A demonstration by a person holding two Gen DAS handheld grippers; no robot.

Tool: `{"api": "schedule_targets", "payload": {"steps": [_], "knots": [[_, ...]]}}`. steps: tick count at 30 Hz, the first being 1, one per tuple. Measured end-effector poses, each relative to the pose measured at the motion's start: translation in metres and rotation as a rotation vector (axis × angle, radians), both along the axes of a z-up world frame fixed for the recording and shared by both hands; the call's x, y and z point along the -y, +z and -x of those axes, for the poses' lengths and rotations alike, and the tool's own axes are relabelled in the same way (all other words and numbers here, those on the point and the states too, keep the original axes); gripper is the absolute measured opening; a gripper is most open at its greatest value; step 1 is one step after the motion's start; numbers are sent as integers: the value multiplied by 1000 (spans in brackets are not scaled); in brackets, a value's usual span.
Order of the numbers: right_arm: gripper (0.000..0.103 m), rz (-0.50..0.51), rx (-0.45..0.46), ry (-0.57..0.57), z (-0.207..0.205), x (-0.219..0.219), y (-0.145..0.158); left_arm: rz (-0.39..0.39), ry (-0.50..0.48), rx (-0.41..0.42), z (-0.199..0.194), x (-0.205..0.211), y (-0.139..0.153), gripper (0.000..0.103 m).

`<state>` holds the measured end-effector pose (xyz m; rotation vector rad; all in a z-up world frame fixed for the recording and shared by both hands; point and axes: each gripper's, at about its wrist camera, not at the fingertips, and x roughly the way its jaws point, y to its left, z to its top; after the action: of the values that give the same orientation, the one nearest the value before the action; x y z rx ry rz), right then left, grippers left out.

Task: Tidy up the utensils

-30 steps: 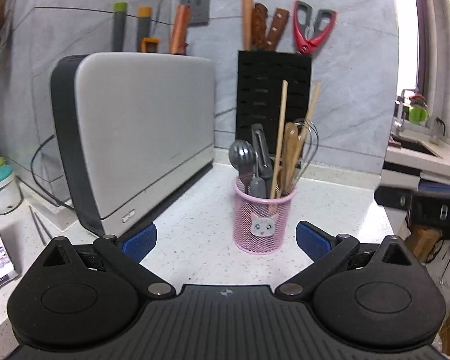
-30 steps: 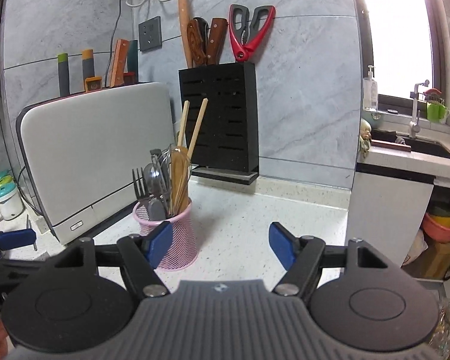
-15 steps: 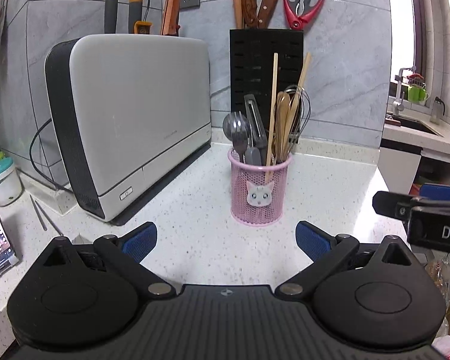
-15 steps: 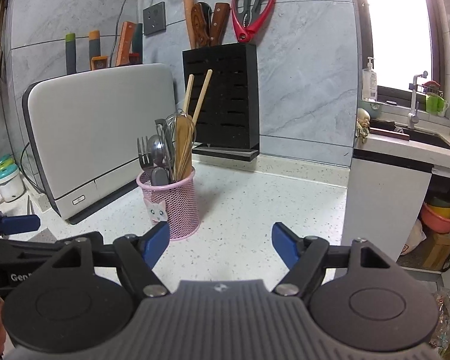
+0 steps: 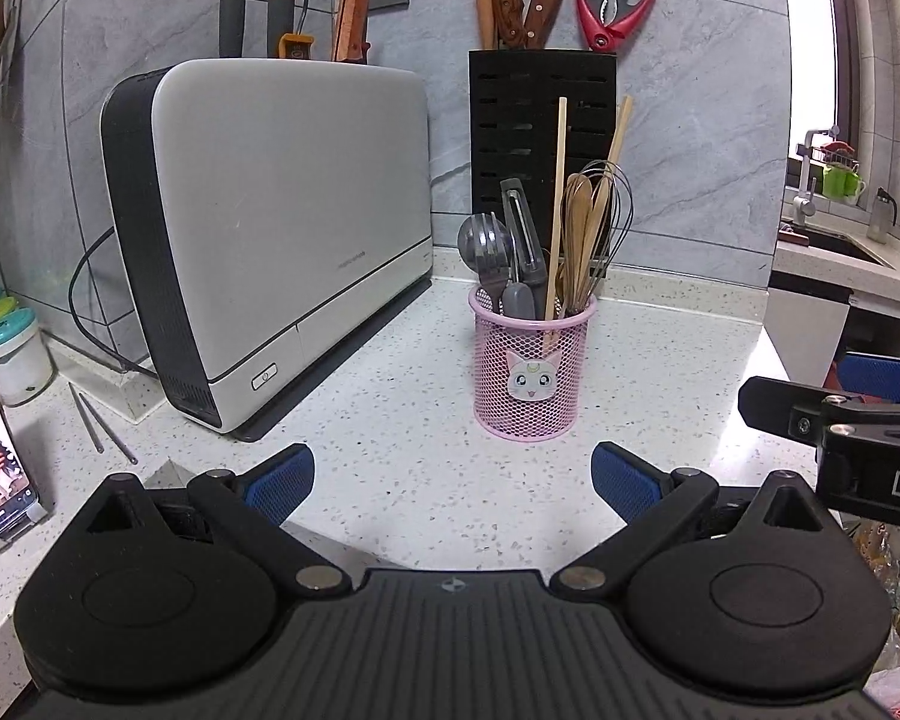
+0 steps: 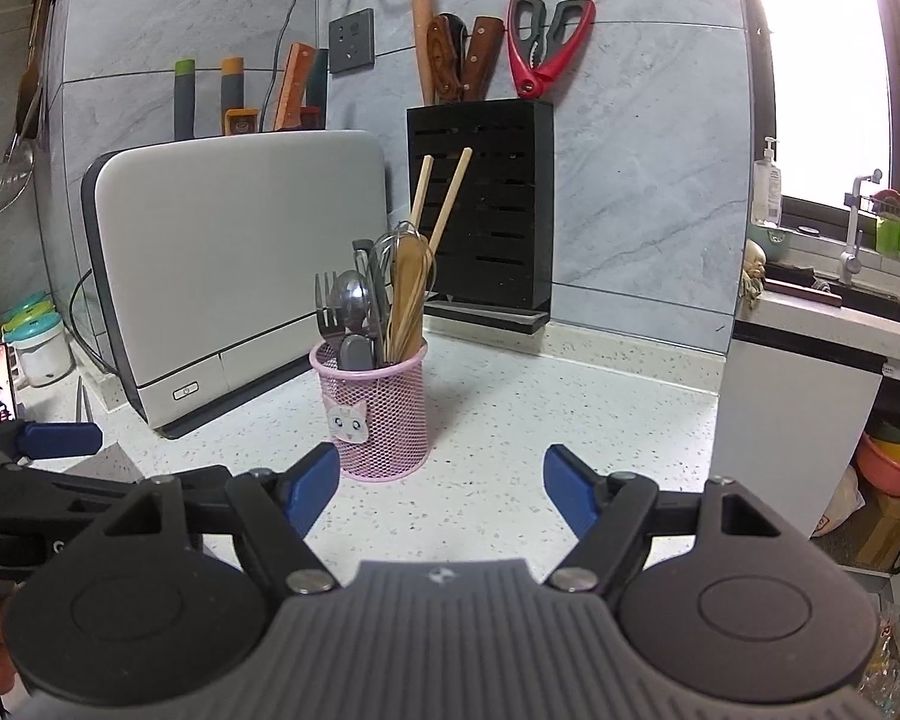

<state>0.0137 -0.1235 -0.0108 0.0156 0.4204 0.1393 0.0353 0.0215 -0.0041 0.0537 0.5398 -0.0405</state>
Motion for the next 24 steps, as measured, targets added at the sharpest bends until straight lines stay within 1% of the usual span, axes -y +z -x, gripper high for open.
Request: {"api": "schedule_targets", "payload": {"steps": [24], "knots": [[74, 6, 4, 7, 2, -2, 2, 0, 1, 8, 1, -1, 2, 103]]}}
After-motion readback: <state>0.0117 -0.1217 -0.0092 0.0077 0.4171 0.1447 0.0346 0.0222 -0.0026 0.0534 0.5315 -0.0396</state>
